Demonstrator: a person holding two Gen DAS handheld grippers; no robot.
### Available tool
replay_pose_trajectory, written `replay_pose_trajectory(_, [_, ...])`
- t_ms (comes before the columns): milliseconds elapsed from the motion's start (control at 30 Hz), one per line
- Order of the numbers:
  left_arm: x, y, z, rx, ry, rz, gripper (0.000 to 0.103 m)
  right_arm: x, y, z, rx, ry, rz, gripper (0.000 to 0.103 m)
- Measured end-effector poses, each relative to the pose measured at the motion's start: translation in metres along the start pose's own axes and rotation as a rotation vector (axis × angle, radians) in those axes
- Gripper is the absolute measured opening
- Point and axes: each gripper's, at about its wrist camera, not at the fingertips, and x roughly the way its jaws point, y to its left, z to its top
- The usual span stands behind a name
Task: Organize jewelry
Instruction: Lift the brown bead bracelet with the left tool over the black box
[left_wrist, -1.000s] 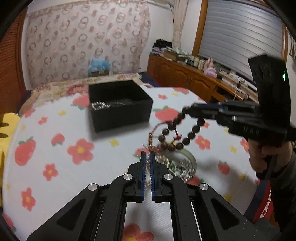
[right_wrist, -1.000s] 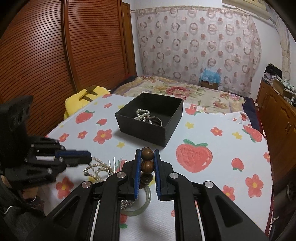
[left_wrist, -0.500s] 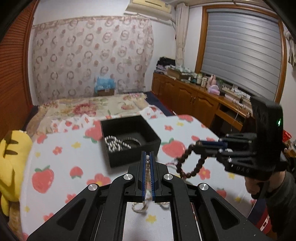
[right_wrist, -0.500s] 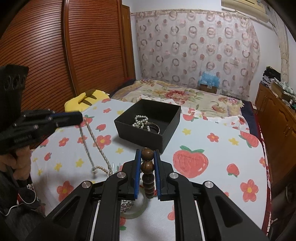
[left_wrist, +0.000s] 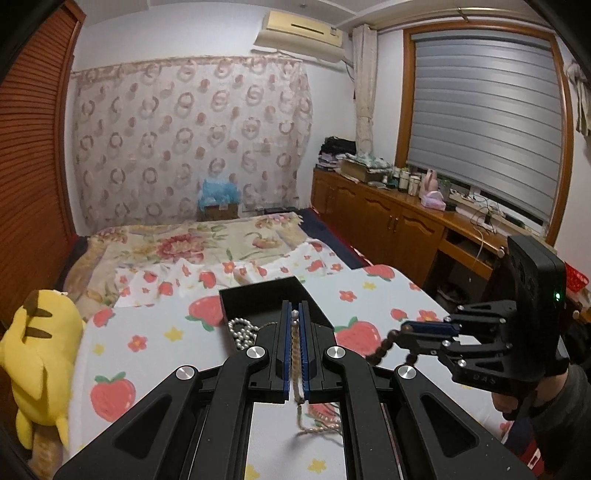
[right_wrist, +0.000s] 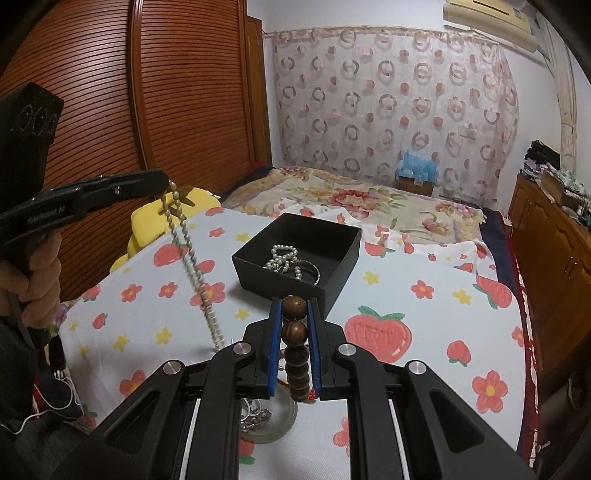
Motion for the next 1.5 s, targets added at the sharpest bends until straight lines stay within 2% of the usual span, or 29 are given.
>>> replay_pose_trajectory(533, [-0.002,0.019,0.020,-0.017,-0.031,0.037,0.003,-0.001,0.001,0.006,-0.007,-0.009,0.001,0.015])
replay_pose_trajectory(833, [-0.001,0.021,0.022,-0.005,-0.038,0.040,0.003,0.003,0.002,0.028,-0.020,-0.031,-0.007,0.015])
replay_pose_trajectory(1267, [0.003,0.013,0.080,0.044,-0.103,0.059,0.003,0.026,-0.006,0.073,-0.036,-0.061,-0.017,0.015])
replay_pose_trajectory(1500, [0.028,0.010,0.098,0.068,-0.095,0.058,0.003,0.044,-0.011,0.081,-0.034,-0.069,0.003,0.015])
